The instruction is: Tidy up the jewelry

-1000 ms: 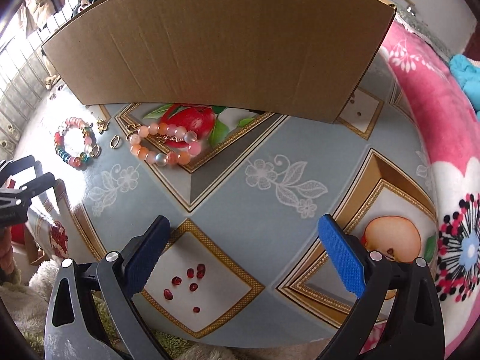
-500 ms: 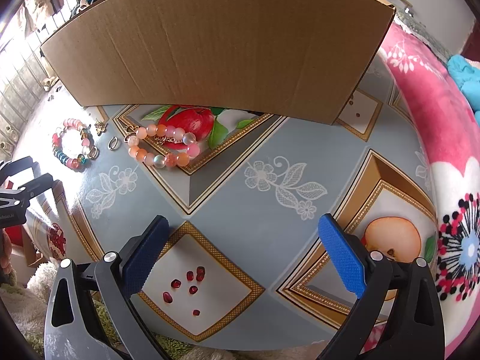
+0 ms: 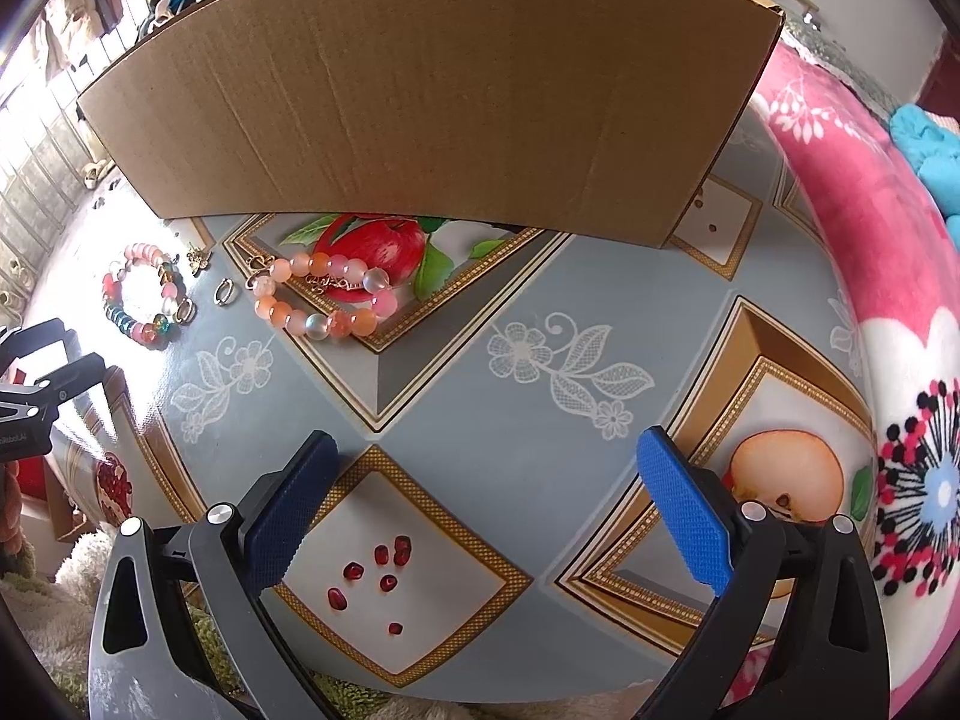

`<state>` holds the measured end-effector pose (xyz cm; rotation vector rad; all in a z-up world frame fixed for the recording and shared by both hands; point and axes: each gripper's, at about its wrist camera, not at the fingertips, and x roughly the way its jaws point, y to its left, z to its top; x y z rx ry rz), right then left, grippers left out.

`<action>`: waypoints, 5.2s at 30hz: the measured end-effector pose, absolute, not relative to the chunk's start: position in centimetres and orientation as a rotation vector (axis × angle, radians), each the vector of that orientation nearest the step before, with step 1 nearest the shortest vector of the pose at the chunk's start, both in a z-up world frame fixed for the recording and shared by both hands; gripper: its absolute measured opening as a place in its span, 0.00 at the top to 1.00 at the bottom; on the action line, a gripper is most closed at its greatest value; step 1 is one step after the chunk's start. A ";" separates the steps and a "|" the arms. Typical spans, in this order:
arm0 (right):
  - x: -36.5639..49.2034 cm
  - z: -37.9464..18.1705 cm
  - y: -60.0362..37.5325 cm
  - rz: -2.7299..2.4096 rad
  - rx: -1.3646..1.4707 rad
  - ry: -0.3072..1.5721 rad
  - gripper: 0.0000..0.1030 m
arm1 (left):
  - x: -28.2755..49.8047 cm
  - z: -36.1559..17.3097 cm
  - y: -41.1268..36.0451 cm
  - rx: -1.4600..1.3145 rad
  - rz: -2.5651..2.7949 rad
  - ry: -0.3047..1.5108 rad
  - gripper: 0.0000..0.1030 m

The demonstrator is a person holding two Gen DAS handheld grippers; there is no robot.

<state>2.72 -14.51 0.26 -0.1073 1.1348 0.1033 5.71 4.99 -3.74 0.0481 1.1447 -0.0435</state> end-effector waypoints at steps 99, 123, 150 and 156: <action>5.8 3.6 -1.7 0.517 -0.082 1.108 0.93 | 8.7 -2.0 6.1 0.098 -0.284 0.984 0.91; 3.2 5.5 -3.9 0.516 -0.035 1.017 0.93 | 6.0 1.7 4.9 0.103 -0.289 0.909 0.91; 0.5 12.9 -8.7 0.505 0.018 0.733 0.93 | 3.4 11.8 0.4 0.220 -0.316 0.628 0.92; 1.4 15.6 -10.0 0.502 0.010 0.635 0.93 | 4.3 15.0 -1.1 0.247 -0.349 0.527 0.91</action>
